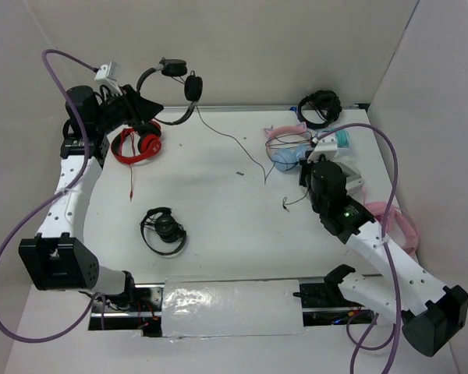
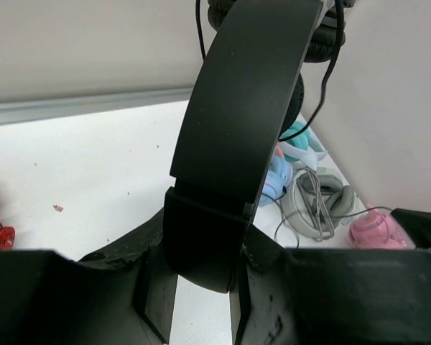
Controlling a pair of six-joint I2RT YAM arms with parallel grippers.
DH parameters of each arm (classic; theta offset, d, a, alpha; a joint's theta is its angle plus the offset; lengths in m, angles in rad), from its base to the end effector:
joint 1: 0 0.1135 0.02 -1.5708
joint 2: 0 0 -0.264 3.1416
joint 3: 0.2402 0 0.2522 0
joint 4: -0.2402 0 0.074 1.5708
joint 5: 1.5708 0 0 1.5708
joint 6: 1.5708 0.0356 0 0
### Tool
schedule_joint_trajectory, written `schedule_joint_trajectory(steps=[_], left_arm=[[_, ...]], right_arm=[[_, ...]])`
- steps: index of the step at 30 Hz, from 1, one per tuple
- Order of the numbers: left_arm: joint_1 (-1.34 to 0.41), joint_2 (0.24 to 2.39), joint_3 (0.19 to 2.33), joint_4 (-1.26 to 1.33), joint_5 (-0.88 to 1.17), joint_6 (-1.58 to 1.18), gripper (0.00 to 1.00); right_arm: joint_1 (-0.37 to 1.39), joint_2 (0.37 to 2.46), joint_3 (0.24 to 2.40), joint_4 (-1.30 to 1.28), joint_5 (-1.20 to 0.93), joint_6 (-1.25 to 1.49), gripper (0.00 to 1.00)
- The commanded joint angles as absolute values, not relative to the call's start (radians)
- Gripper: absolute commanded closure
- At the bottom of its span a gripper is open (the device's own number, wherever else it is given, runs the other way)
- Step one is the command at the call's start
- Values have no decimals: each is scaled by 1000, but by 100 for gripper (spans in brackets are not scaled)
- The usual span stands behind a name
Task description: Wrap the headphones
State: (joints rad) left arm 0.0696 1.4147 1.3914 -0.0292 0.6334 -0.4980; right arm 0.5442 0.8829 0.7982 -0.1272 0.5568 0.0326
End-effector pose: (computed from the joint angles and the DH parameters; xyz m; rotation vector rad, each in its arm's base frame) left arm 0.3285 0.0018 0.4232 0.0297 1.6794 -0.8371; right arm 0.1838 0.0892 0.3346 -0.0506 1.7502 -0.0755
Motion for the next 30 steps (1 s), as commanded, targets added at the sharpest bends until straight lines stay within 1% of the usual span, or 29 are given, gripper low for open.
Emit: schedule_joint_trajectory(steps=[1, 3, 6, 10, 11, 12, 16, 17, 20, 24, 28, 29, 30], left_arm=[[66, 1359, 1445, 43, 611, -502, 100], [66, 1371, 1456, 32, 586, -476, 100], [66, 1408, 1485, -31, 503, -437, 100], [87, 1433, 1448, -9, 440, -417, 100], [89, 1439, 1451, 18, 390, -416, 100], [90, 1454, 1457, 17, 367, -407, 100], [91, 1573, 1607, -142, 275, -406, 100], [92, 1586, 1620, -185, 243, -411, 100], [92, 1614, 1611, -187, 175, -440, 100], [91, 1678, 1637, -206, 101, -397, 100], [83, 1752, 1681, -258, 86, -370, 100], [75, 1765, 1701, -270, 81, -362, 100], [57, 1791, 1706, -276, 74, -354, 100]], right_arm=[[554, 882, 792, -140, 519, 67, 100], [560, 825, 787, -136, 516, 66, 100], [563, 759, 825, -146, 567, 60, 100], [549, 716, 882, -164, 673, 31, 100], [543, 700, 900, -181, 686, 19, 100], [546, 687, 934, -186, 674, 11, 100], [564, 650, 1026, -219, 604, -43, 100], [584, 653, 1052, -210, 600, -76, 100], [610, 667, 1112, -204, 546, -136, 100], [630, 695, 1210, -190, 499, -192, 100], [634, 751, 1351, -211, 275, -255, 100], [634, 773, 1443, -228, 234, -264, 100], [635, 820, 1486, -238, 198, -285, 100]])
